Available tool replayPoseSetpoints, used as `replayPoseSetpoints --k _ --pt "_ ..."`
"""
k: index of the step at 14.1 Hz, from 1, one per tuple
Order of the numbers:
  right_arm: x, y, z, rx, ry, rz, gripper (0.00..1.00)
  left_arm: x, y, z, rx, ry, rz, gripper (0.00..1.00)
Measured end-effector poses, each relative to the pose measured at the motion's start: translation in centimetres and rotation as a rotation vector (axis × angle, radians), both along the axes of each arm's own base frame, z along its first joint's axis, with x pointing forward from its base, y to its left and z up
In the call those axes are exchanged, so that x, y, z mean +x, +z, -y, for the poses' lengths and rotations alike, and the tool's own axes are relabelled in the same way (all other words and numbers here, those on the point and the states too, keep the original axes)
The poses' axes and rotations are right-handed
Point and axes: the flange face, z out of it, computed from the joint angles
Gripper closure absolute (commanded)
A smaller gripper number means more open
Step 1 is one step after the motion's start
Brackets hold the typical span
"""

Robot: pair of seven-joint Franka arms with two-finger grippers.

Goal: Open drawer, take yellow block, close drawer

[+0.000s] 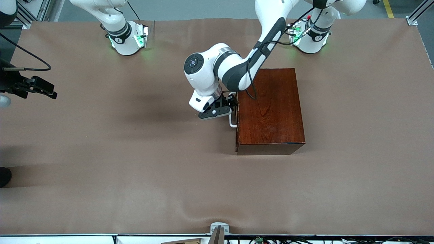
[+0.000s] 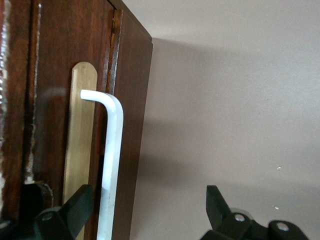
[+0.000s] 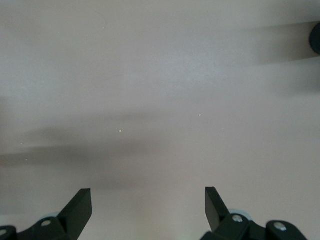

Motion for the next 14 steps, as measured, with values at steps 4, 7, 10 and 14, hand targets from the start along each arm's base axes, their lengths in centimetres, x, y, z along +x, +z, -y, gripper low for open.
replayPoseSetpoints --k 4,7,10,14 --pt "0.0 0.0 0.0 0.0 0.001 0.0 0.0 -0.1 -1.0 0.0 0.009 0.017 -0.003 0.0" --pt "0.0 0.0 0.0 0.0 0.001 0.0 0.0 -0.1 -1.3 0.0 0.009 0.054 0.004 0.0" --pt "0.0 0.0 -0.1 0.0 0.001 0.0 0.0 -0.2 -1.4 0.1 0.007 0.099 0.015 0.0" --pt "0.0 0.0 -0.1 0.0 0.001 0.0 0.0 -0.1 -1.3 0.2 -0.004 0.13 0.029 0.0"
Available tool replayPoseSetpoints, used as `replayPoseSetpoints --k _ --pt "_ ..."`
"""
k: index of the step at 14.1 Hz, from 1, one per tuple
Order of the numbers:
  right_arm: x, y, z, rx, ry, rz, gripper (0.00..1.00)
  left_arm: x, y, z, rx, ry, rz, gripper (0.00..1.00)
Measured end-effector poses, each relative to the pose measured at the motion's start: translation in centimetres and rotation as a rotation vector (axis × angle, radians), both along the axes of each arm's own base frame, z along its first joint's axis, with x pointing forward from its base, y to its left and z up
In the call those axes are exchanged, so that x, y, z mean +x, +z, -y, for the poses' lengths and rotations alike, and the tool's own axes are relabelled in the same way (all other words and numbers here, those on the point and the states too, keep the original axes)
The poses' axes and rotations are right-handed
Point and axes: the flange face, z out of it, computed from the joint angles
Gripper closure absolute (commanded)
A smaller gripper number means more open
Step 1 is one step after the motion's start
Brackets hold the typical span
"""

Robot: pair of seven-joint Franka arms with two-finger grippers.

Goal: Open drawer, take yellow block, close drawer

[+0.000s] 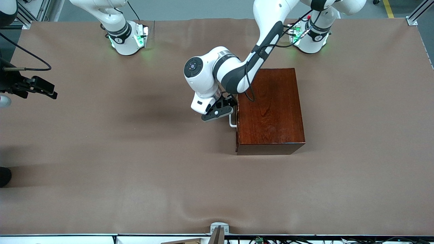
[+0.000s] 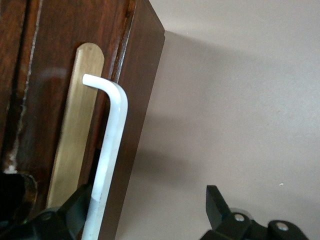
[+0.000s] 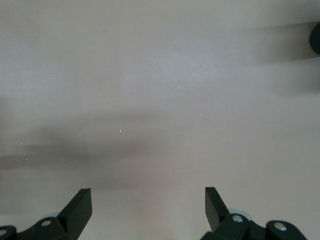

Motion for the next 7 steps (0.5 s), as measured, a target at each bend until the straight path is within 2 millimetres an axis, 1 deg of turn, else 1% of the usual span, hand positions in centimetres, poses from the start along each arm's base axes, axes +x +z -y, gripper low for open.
replayPoseSetpoints --k 7 --pt "0.0 0.0 -0.01 0.0 0.0 0.0 0.0 -0.04 0.33 0.89 -0.054 0.034 0.039 0.0"
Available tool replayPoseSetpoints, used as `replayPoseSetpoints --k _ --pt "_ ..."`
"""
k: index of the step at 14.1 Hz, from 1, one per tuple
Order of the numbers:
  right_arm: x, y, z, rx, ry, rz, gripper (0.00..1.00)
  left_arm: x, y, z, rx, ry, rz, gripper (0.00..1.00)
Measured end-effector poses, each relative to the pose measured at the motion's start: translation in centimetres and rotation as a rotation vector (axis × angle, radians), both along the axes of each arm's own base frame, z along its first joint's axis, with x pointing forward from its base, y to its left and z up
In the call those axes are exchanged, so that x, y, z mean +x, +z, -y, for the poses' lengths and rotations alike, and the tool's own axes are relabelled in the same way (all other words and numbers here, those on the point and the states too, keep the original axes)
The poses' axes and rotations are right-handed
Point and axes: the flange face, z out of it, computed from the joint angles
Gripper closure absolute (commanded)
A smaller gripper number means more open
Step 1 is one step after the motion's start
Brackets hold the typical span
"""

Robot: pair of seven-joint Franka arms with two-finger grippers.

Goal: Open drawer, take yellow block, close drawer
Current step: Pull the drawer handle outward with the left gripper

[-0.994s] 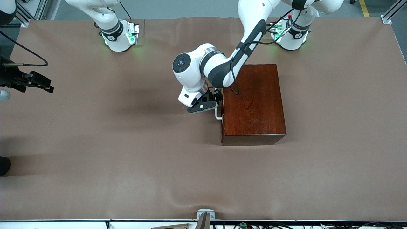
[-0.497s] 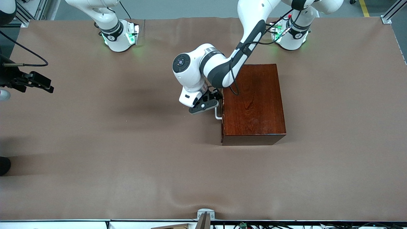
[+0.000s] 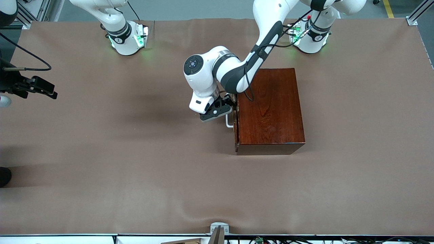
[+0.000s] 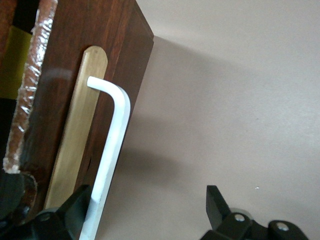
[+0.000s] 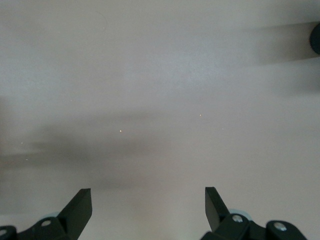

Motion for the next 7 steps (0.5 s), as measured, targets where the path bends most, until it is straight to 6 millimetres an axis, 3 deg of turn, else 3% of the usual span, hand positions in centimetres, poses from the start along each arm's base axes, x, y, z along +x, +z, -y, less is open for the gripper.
replayPoseSetpoints --k 7 --pt "0.0 0.0 0.0 0.0 0.0 0.0 0.0 -0.3 0.4 1.2 -0.073 0.022 0.031 0.0"
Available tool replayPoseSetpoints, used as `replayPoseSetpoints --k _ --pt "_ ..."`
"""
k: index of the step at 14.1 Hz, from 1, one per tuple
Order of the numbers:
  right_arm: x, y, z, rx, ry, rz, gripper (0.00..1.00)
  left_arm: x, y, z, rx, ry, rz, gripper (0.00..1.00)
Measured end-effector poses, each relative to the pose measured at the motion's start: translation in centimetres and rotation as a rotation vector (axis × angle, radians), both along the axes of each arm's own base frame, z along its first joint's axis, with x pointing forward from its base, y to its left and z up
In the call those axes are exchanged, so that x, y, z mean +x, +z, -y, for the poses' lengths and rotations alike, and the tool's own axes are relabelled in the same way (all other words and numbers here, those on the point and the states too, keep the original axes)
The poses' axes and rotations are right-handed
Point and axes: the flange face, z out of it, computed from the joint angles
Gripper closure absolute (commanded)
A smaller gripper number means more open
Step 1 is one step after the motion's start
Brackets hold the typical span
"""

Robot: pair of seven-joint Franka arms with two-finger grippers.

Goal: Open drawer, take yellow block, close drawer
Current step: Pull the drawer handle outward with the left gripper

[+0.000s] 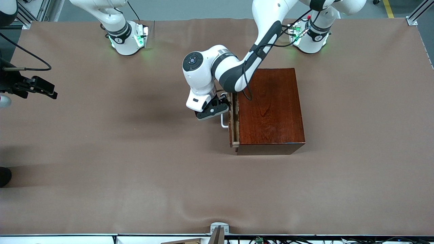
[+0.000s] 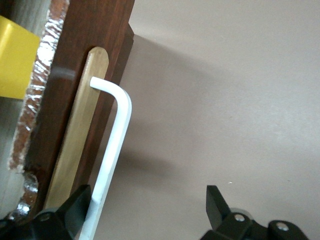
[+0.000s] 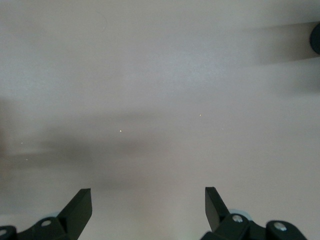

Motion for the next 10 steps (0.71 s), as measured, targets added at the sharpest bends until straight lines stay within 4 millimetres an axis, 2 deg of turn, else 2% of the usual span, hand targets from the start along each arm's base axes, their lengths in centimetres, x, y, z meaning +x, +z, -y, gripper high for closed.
replayPoseSetpoints --k 10 --pt "0.0 0.0 0.0 0.0 0.0 0.0 0.0 0.16 -0.02 0.1 -0.032 0.002 0.015 0.0"
